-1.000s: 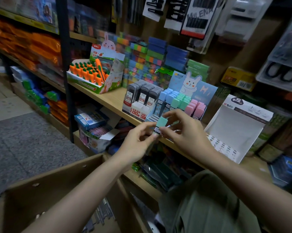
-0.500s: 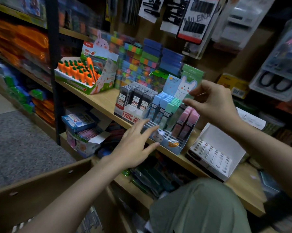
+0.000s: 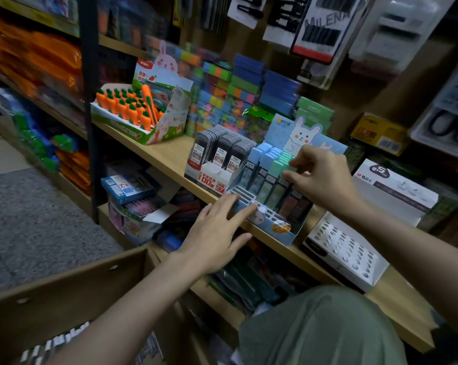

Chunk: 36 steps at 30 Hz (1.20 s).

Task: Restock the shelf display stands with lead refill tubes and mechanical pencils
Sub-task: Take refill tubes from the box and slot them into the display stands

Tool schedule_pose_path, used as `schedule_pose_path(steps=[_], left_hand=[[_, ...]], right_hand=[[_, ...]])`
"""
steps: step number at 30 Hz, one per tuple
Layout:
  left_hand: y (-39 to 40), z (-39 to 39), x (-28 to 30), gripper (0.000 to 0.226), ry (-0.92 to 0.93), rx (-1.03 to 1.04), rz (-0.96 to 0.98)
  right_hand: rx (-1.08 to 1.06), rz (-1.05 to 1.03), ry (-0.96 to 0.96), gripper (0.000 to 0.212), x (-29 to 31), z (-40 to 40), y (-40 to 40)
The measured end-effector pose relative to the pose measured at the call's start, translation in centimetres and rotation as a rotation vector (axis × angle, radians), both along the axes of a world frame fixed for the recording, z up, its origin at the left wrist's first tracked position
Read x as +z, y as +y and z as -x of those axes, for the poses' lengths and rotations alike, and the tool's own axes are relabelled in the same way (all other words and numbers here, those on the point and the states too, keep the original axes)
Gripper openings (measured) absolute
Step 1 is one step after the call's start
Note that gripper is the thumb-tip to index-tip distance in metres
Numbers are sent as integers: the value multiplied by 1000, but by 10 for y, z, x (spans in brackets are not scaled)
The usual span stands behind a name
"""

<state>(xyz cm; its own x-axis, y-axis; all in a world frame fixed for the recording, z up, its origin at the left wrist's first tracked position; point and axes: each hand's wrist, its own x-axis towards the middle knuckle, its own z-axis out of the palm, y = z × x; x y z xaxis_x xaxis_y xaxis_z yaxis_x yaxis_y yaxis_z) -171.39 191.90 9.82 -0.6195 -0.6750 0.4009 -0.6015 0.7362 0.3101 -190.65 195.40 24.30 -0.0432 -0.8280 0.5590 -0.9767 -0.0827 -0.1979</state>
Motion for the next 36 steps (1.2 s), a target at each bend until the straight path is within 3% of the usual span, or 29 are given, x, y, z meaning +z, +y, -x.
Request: schedule_pose_path(steps=[10, 13, 15, 18, 22, 25, 28, 31, 36], left_hand=[[1, 0, 3, 61, -3, -14, -16], [4, -3, 4, 61, 30, -41, -52], [7, -9, 3, 55, 189, -73, -74], [11, -24, -7, 36, 388, -68, -114], [14, -70, -39, 16, 412, 103, -408], [19, -123, -89, 12, 299, 397, -646], [42, -171, -145, 4, 379, 703, -861], [67, -202, -197, 8, 416, 945, -981], [88, -205, -267, 13, 661, 1247, -1132]], right_hand=[[-172, -25, 150, 17, -4, -1, 1], [-194, -56, 158, 31, 0, -3, 5], [-91, 59, 74, 43, -5, -14, 13], [186, 195, -57, 35, -29, -54, 28], [428, -75, -174, 22, -101, -114, 32], [368, -362, -412, 14, -176, -151, 25], [265, -733, -565, 21, -247, -179, 21], [204, -920, -546, 23, -302, -199, 18], [172, -1102, -437, 31, -365, -226, 11]])
